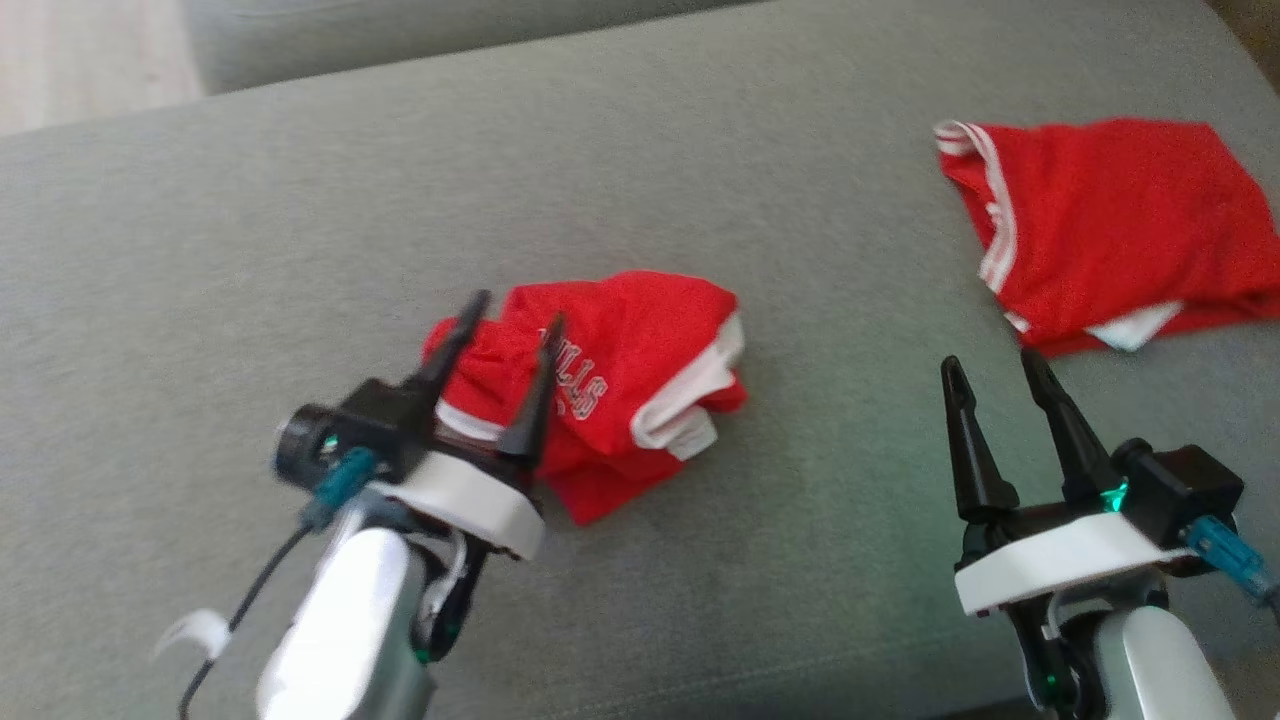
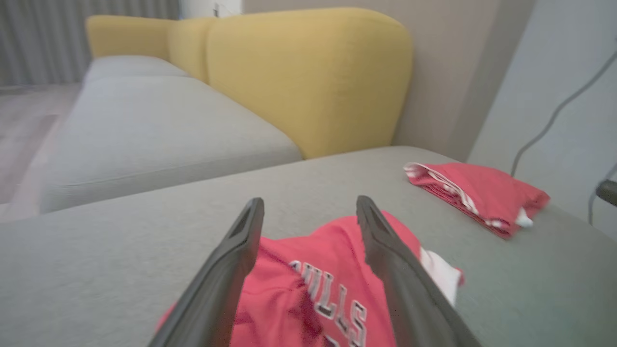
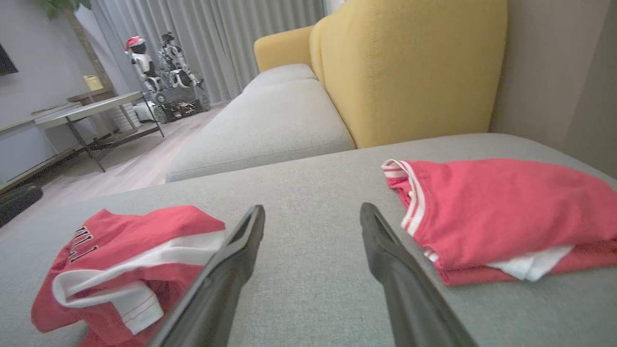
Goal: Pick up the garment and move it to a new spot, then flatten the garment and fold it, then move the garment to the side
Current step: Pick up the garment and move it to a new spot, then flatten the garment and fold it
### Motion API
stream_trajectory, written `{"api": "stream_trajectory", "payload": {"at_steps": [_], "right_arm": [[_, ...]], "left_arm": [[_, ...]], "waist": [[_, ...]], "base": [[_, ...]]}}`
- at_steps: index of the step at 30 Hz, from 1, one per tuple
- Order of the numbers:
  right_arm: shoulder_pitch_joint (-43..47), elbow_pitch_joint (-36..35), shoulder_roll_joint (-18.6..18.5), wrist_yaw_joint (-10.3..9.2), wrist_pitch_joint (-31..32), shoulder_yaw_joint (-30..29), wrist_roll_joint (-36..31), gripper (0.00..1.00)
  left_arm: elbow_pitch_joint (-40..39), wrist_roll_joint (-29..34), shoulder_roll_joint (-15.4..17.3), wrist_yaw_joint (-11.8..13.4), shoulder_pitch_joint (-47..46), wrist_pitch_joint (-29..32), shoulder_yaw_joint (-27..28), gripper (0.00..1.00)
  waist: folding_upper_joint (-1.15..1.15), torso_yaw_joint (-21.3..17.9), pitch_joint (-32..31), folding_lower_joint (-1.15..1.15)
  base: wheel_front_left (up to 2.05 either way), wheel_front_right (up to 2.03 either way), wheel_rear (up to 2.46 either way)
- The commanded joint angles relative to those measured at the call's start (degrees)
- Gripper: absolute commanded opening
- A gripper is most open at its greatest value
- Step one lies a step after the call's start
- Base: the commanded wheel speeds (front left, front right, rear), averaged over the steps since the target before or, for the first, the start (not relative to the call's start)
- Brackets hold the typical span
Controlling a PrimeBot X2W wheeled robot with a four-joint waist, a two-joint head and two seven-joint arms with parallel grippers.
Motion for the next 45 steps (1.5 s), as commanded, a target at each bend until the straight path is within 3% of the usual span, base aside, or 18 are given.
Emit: {"api": "stream_trajectory", "payload": {"at_steps": [1,8,14,22,45], "right_arm": [[-1.2,-2.2,-0.2,-0.05,0.4,0.9,-0.5,1.00],[0.2,-2.9,-0.2,-0.05,1.9,0.6,-1.4,1.00],[1.3,-3.3,-0.2,-0.05,2.6,0.1,-1.8,1.00],[2.8,-3.6,-0.2,-0.05,3.4,0.1,-2.3,1.00],[6.6,-5.1,-0.2,-0.05,5.5,-0.6,-2.6,1.00]], "left_arm": [[-3.1,-0.8,1.0,1.6,0.1,-0.8,3.6,1.00],[-5.8,-1.8,3.9,6.0,3.4,-1.1,10.2,1.00],[-6.8,-3.0,6.1,7.5,7.0,-1.2,14.3,1.00],[-8.4,-3.9,8.3,7.2,12.8,-1.0,15.8,1.00],[-15.1,-5.0,9.0,8.6,21.2,2.4,14.2,1.00]], "waist": [[0.00,3.0,-2.3,0.00],[0.00,7.0,-4.7,0.00],[0.00,8.8,-6.1,0.00],[0.00,9.9,-7.8,0.00],[0.00,9.9,-11.2,0.00]], "base": [[0.00,0.00,0.00],[0.00,0.00,0.00],[0.00,0.00,0.00],[0.00,0.00,0.00],[0.00,0.00,0.00]]}}
